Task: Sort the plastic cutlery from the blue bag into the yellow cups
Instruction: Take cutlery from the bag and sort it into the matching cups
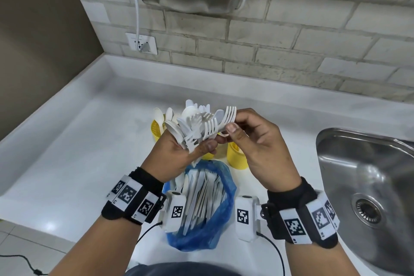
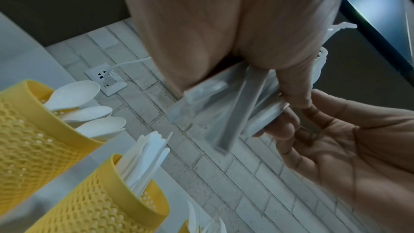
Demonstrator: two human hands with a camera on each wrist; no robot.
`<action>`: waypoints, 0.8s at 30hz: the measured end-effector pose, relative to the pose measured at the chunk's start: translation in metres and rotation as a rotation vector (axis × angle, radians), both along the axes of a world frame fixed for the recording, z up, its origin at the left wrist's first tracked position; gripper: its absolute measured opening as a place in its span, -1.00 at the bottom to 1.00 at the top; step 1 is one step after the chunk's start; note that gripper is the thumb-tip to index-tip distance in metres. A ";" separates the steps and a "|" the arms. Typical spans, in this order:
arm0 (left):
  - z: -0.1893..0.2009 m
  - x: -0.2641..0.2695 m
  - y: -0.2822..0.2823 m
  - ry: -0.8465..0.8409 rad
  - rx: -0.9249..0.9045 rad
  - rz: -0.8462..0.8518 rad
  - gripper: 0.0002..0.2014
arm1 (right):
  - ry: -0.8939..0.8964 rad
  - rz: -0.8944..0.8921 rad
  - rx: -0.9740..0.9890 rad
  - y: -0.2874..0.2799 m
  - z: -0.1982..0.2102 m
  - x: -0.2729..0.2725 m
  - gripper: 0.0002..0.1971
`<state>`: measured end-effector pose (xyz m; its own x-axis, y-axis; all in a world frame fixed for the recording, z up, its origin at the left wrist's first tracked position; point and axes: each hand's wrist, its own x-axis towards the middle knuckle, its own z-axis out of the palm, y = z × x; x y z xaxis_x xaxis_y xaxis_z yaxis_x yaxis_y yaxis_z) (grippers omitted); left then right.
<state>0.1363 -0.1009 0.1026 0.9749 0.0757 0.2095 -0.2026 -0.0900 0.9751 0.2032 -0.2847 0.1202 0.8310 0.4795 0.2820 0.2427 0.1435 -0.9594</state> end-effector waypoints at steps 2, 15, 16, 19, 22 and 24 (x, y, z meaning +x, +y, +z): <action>-0.001 -0.003 0.001 0.023 -0.010 0.007 -0.70 | 0.035 0.016 0.063 0.001 0.003 -0.002 -0.85; 0.002 -0.008 -0.010 0.057 -0.077 -0.024 -0.79 | 0.495 0.128 0.629 -0.031 0.041 0.017 -0.71; 0.004 -0.009 -0.010 0.050 -0.067 -0.024 -0.81 | 0.519 0.121 0.600 -0.032 0.039 0.018 -0.64; 0.008 -0.011 -0.011 0.020 -0.069 -0.032 -0.83 | 0.499 0.104 0.450 -0.024 0.030 0.013 -0.56; 0.011 -0.012 -0.015 0.006 -0.099 -0.064 -0.84 | 0.320 0.063 0.150 -0.014 0.023 -0.001 -0.75; 0.013 -0.013 -0.018 0.009 -0.103 -0.093 -0.87 | 0.255 0.104 0.063 -0.010 0.021 -0.009 -0.82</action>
<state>0.1233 -0.1185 0.1157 0.9805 0.0055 0.1963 -0.1964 0.0296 0.9801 0.1944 -0.2950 0.1415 0.8259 0.5544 0.1024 -0.0243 0.2165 -0.9760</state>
